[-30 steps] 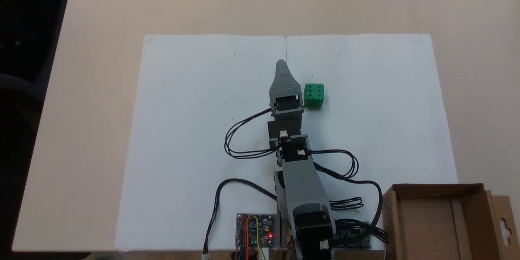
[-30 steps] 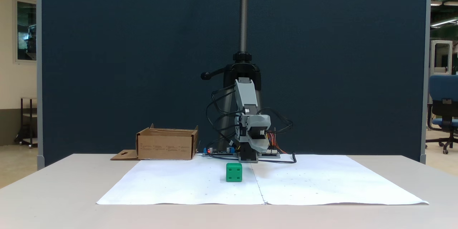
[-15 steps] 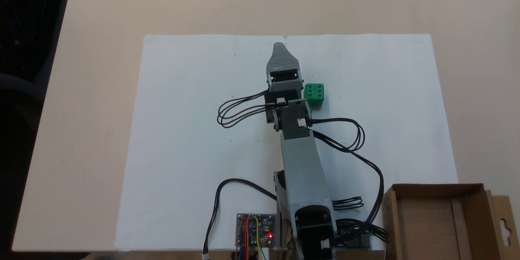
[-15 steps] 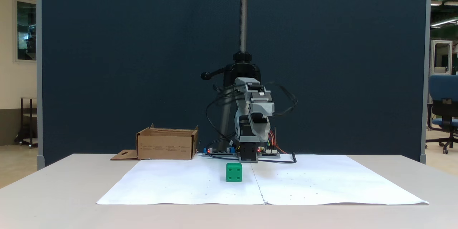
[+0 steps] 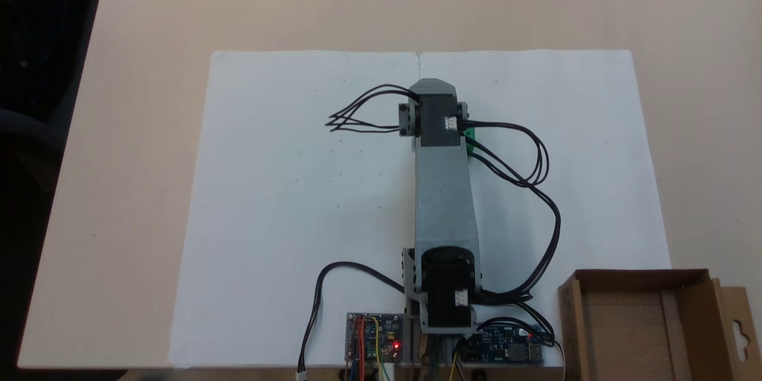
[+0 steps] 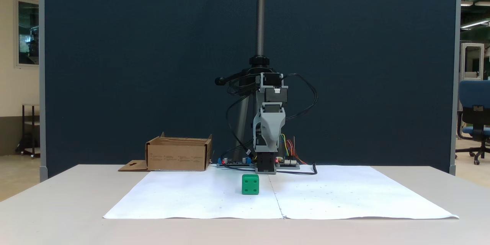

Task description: Grasp a green dice and put it in the bin.

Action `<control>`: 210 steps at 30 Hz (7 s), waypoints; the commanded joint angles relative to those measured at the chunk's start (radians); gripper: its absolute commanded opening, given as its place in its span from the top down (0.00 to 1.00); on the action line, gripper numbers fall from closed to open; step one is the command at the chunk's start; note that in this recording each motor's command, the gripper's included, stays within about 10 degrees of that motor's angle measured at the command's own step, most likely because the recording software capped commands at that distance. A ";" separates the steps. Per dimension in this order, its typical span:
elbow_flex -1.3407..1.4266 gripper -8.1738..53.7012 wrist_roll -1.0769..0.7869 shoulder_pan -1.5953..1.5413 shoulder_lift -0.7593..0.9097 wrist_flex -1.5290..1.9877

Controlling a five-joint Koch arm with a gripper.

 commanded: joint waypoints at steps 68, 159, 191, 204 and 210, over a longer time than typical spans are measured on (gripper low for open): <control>-0.218 0.19 -0.261 0.245 -0.489 0.067; -0.204 0.56 -0.255 0.278 -0.624 -0.086; -0.520 0.67 0.124 1.210 -0.229 -0.181; -0.517 0.67 0.040 1.646 -0.339 -0.120; -0.491 0.67 -0.114 1.759 -0.419 -0.120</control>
